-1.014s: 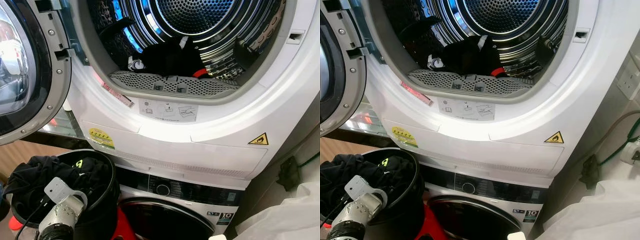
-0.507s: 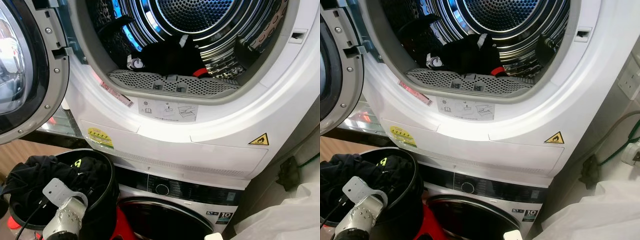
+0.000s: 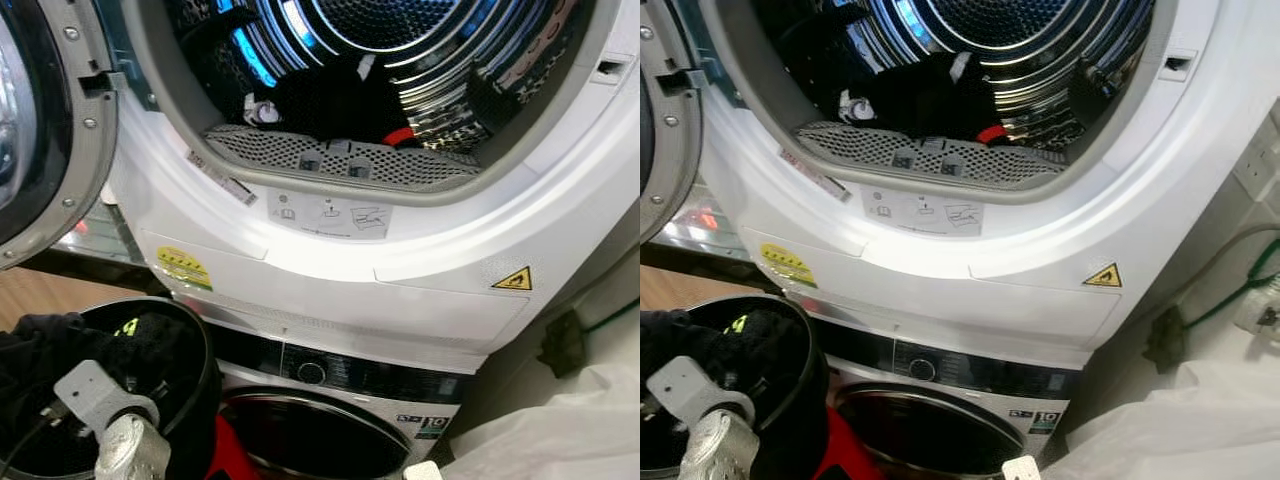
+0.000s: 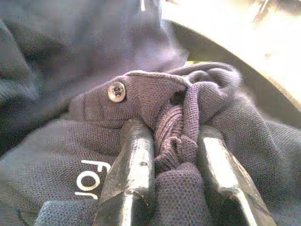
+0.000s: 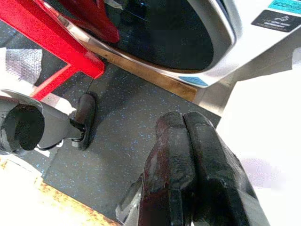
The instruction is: Clothes washing
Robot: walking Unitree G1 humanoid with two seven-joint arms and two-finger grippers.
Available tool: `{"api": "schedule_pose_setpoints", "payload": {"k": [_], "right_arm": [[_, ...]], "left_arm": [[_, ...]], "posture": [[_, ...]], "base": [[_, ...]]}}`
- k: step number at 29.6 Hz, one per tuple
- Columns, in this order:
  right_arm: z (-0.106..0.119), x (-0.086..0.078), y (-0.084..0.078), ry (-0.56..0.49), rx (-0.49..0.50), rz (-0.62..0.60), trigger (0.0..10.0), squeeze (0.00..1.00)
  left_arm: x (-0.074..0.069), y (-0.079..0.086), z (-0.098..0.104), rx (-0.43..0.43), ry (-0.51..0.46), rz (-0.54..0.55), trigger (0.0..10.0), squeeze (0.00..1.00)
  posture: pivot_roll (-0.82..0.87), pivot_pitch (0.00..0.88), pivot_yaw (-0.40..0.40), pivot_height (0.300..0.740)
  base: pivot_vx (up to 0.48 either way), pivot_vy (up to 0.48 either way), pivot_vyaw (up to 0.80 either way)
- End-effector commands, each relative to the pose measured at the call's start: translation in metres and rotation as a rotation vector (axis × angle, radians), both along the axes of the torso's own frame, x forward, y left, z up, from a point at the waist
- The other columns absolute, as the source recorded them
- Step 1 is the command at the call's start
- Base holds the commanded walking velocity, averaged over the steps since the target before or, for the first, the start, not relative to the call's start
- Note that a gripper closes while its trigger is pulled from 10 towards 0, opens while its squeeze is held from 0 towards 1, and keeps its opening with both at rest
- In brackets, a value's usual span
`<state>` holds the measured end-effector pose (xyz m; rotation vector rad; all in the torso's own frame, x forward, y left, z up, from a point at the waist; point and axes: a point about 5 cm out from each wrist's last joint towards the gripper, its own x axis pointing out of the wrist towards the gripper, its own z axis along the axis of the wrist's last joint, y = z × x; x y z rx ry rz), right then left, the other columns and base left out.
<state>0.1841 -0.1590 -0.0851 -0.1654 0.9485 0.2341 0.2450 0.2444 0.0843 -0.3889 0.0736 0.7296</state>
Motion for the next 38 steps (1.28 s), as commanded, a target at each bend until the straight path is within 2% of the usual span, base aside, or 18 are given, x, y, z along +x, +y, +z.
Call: {"api": "schedule_pose_setpoints", "payload": {"k": [1, 5, 6, 8, 12, 14, 16, 17, 19, 20, 23, 24, 26, 29, 31, 32, 33, 38], "right_arm": [[-0.001, -0.002, -0.002, 0.01, -0.007, 0.011, 10.0, 0.0], [-0.001, -0.002, -0.002, 0.009, -0.007, 0.015, 10.0, 0.0], [0.0, -0.001, -0.002, 0.008, -0.006, 0.017, 10.0, 0.0], [0.0, 0.0, -0.002, 0.007, -0.005, 0.018, 10.0, 0.0], [0.0, 0.001, -0.001, 0.007, -0.003, 0.025, 10.0, 0.0], [0.0, 0.001, -0.001, 0.008, -0.003, 0.026, 10.0, 0.0], [0.0, 0.001, 0.001, 0.008, -0.002, 0.031, 10.0, 0.0], [0.001, 0.002, 0.002, 0.007, 0.001, 0.034, 10.0, 0.0], [0.001, 0.003, 0.003, 0.006, 0.003, 0.034, 10.0, 0.0], [0.001, 0.004, 0.005, 0.004, 0.005, 0.036, 10.0, 0.0], [0.001, 0.004, 0.008, 0.004, 0.009, 0.038, 10.0, 0.0], [0.001, 0.004, 0.009, 0.005, 0.013, 0.039, 10.0, 0.0], [0.001, 0.003, 0.011, 0.006, 0.019, 0.03, 10.0, 0.0], [0.0, 0.002, 0.014, 0.007, 0.025, 0.026, 10.0, 0.0], [0.0, 0.001, 0.015, 0.008, 0.028, 0.023, 10.0, 0.0], [0.0, 0.001, 0.015, 0.008, 0.028, 0.023, 10.0, 0.0], [-0.001, 0.0, 0.016, 0.011, 0.03, 0.014, 10.0, 0.0], [-0.001, -0.001, 0.017, 0.014, 0.032, 0.002, 10.0, 0.0]], "left_arm": [[-0.001, -0.001, 0.027, 0.118, -0.122, -0.002, 0.0, 0.0], [-0.004, -0.003, 0.041, 0.205, -0.179, -0.01, 0.0, 0.0], [-0.007, -0.005, 0.053, 0.271, -0.228, -0.009, 0.0, 0.0], [-0.008, -0.006, 0.059, 0.3, -0.25, -0.009, 0.0, 0.0], [-0.006, -0.022, 0.097, 0.499, -0.384, -0.108, 0.0, 0.0], [-0.005, -0.025, 0.101, 0.523, -0.403, -0.131, 0.0, 0.0], [-0.001, -0.039, 0.118, 0.61, -0.475, -0.224, 0.0, 0.0], [0.001, -0.055, 0.135, 0.694, -0.55, -0.325, 0.0, 0.0], [0.002, -0.066, 0.144, 0.735, -0.589, -0.396, 0.0, 0.0], [0.004, -0.076, 0.152, 0.789, -0.622, -0.477, 0.0, 0.0], [0.008, -0.094, 0.155, 0.785, -0.653, -0.63, 0.0, 0.0], [0.009, -0.106, 0.155, 0.762, -0.67, -0.742, 0.0, 0.0], [0.006, -0.125, 0.156, 0.77, -0.694, -0.908, 0.0, 0.0], [0.001, -0.143, 0.164, 0.803, -0.739, -1.084, 0.0, 0.0], [0.001, -0.15, 0.173, 0.833, -0.772, -1.155, 0.0, 0.0], [0.001, -0.15, 0.173, 0.833, -0.772, -1.155, 0.0, 0.0], [0.003, -0.154, 0.184, 0.874, -0.812, -1.193, 0.0, 0.0], [0.014, -0.159, 0.209, 0.934, -0.884, -1.231, 0.0, 0.0]], "posture": [[0.16, 0.0, -0.014, 0.74], [0.16, 0.0, -0.017, 0.74], [0.17, 0.0, -0.021, 0.74], [0.17, 0.0, -0.022, 0.74], [0.19, 0.0, -0.029, 0.74], [0.19, 0.0, -0.029, 0.74], [0.2, 0.0, -0.03, 0.74], [0.2, 0.0, -0.03, 0.74], [0.2, 0.0, -0.03, 0.74], [0.21, 0.0, -0.025, 0.74], [0.2, 0.0, -0.018, 0.74], [0.2, 0.0, -0.015, 0.74], [0.2, 0.0, -0.008, 0.74], [0.19, 0.0, 0.003, 0.74], [0.19, 0.0, 0.01, 0.74], [0.19, 0.0, 0.01, 0.74], [0.19, 0.0, 0.013, 0.74], [0.17, 0.0, 0.025, 0.74]], "base": [[0.0, 0.0, 0.0], [0.0, 0.0, 0.0], [0.0, 0.0, 0.0], [0.0, 0.0, 0.0], [0.0, 0.0, 0.0], [0.0, 0.0, 0.0], [0.0, 0.0, 0.0], [0.0, 0.0, 0.0], [0.0, 0.0, 0.0], [0.0, 0.0, 0.0], [0.0, 0.0, 0.0], [0.0, 0.0, 0.0], [0.0, 0.0, 0.0], [0.0, 0.0, 0.0], [0.0, 0.0, 0.0], [0.0, 0.0, 0.0], [0.0, 0.0, 0.0], [0.0, 0.0, 0.0]]}}
